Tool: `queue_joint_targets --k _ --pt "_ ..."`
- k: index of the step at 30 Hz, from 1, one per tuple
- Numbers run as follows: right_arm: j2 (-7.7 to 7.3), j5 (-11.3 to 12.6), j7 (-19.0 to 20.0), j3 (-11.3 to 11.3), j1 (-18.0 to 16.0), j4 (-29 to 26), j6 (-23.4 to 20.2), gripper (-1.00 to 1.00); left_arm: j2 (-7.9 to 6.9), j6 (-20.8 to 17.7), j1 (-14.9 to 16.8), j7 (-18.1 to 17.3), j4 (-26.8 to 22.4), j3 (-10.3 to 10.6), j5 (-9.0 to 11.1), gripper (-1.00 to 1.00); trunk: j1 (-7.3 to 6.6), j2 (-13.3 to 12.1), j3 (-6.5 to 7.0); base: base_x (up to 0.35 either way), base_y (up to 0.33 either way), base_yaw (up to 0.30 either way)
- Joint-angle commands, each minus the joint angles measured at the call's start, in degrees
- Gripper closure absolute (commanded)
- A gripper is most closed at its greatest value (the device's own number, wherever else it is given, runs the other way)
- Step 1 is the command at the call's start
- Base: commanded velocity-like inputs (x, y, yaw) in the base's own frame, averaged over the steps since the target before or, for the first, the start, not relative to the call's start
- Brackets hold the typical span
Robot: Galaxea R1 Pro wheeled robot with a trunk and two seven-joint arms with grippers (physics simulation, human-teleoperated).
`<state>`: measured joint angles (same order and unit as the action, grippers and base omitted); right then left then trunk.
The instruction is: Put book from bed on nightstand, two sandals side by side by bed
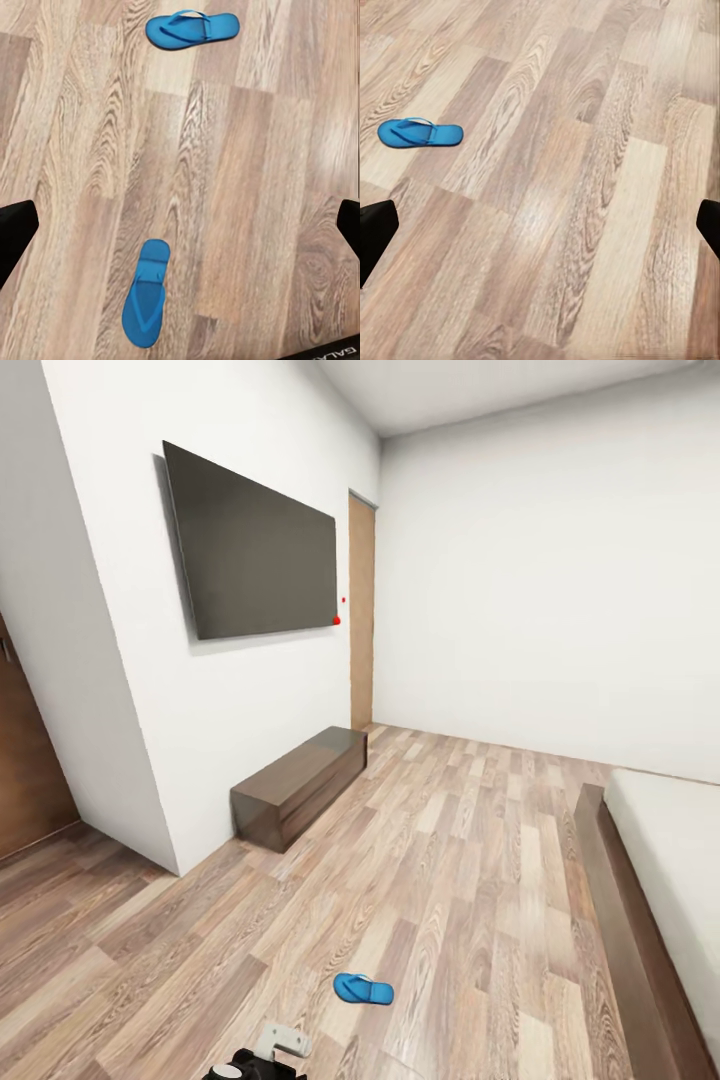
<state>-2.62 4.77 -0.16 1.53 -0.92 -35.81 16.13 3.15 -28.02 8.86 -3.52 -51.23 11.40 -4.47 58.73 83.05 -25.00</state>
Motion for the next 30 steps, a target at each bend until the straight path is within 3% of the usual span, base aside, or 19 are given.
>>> queue_joint_targets --k 1,23,30 --pt "-0.02 0.50 -0.02 -0.12 -0.04 0.04 0.19 -1.00 0.01 -0.28 0.01 -0.35 -0.10 -0.06 -0.47 -1.00 0.00 0.03 -0.03 -0.002 0.020 -0.171" --pt "-0.02 0.50 -0.06 -0.03 -0.04 0.04 0.13 -1.00 0.01 -0.23 0.01 -0.41 -0.21 -0.06 -0.43 -1.00 0.00 0.03 0.06 -0.042 0.062 -0.024" --pt "-0.02 0.50 0.06 0.00 -0.04 0.04 0.11 -1.00 -0.03 -0.26 0.01 -0.37 -2.45 -0.29 -0.28 -1.00 0.00 0.03 0.06 -0.008 0.006 0.000"
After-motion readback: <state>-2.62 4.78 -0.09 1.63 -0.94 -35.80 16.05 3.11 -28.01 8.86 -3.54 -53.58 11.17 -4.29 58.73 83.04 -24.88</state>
